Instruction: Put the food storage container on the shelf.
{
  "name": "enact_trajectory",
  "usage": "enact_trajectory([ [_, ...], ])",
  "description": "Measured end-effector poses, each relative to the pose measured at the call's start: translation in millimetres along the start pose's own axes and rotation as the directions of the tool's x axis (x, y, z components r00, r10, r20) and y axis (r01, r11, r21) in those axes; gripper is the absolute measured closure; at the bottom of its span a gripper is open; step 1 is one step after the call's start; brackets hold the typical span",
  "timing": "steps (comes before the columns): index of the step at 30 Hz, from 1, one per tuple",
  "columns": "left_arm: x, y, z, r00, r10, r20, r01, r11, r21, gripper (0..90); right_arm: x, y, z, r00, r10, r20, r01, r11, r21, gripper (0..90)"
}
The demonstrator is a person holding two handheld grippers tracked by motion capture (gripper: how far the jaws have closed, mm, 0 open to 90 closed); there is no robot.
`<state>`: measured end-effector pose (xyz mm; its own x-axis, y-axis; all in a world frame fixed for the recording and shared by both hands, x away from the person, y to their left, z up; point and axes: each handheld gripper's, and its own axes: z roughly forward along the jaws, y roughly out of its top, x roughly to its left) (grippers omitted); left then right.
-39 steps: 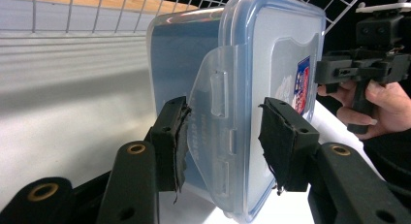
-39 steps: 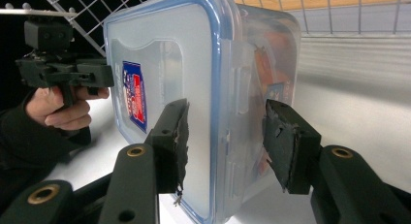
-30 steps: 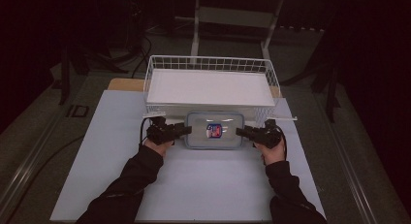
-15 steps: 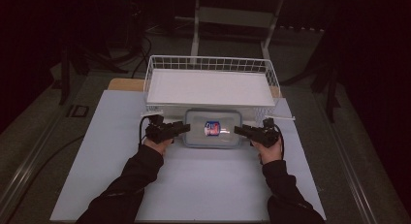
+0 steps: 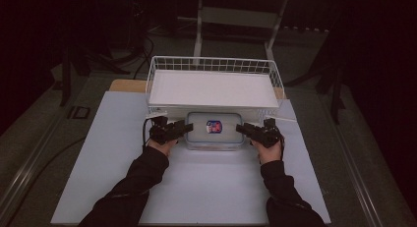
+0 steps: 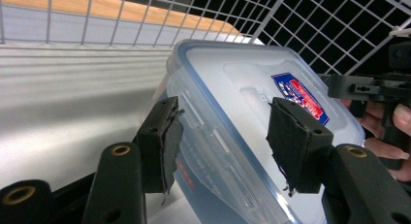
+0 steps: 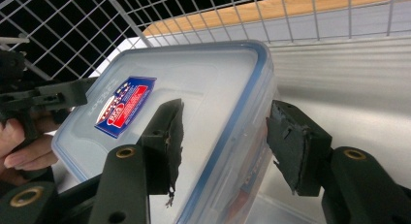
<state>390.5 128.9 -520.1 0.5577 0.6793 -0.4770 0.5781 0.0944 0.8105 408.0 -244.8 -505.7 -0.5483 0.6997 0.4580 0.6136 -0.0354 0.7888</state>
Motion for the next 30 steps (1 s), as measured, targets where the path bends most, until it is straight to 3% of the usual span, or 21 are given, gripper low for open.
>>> enact_trajectory([
  [2,-0.5,0.5,0.9,1.0000,0.001,-0.005,-0.001,1.0000,-0.003,45.7,0.6,0.7,1.3,0.9998,-0.001,0.019,0.001,1.000,-0.008,44.4],
  [3,1.0,1.2,1.3,0.9997,0.022,-0.013,-0.022,0.9998,-0.002,45.2,0.7,1.0,1.9,0.9996,0.005,0.026,-0.005,1.000,-0.012,44.1],
  [9,-1.2,4.0,3.3,0.9990,0.023,-0.038,-0.023,0.9997,0.011,42.8,3.7,3.1,3.2,0.9976,0.012,0.069,-0.012,1.000,-0.008,40.7],
  [11,-1.9,4.8,3.2,0.9986,0.026,-0.046,-0.026,0.9995,0.016,42.2,5.8,3.5,2.8,0.9968,-0.007,0.079,0.007,1.000,-0.008,39.9],
  [16,-3.0,5.0,-1.9,0.9978,0.026,-0.061,-0.025,0.9997,0.007,39.1,10.5,3.8,-4.1,0.9967,-0.022,0.078,0.024,0.999,-0.025,37.1],
  [19,-5.7,4.8,-6.2,0.9985,0.029,-0.047,-0.029,0.9996,0.007,36.3,14.9,3.6,-11.1,0.9963,-0.035,0.078,0.038,0.999,-0.030,36.6],
  [20,-9.1,3.7,-7.9,0.9992,0.013,-0.037,-0.012,0.9999,0.008,35.7,16.9,3.3,-13.5,0.9962,-0.041,0.078,0.043,0.999,-0.025,36.6],
  [22,-10.9,3.7,-11.6,0.9985,0.051,-0.020,-0.051,0.9987,0.007,32.3,21.2,2.8,-18.8,0.9954,-0.058,0.076,0.060,0.998,-0.027,36.6],
  [26,-19.3,1.2,-18.6,0.9984,0.057,0.005,-0.057,0.9984,0.004,27.9,33.1,1.6,-28.8,0.9952,-0.078,0.059,0.081,0.996,-0.036,36.6],
  [30,-28.7,-3.2,-26.2,0.9951,0.098,0.008,-0.098,0.9952,0.005,21.4,51.3,-2.2,-32.8,0.9913,-0.128,0.032,0.129,0.991,-0.023,37.0],
])
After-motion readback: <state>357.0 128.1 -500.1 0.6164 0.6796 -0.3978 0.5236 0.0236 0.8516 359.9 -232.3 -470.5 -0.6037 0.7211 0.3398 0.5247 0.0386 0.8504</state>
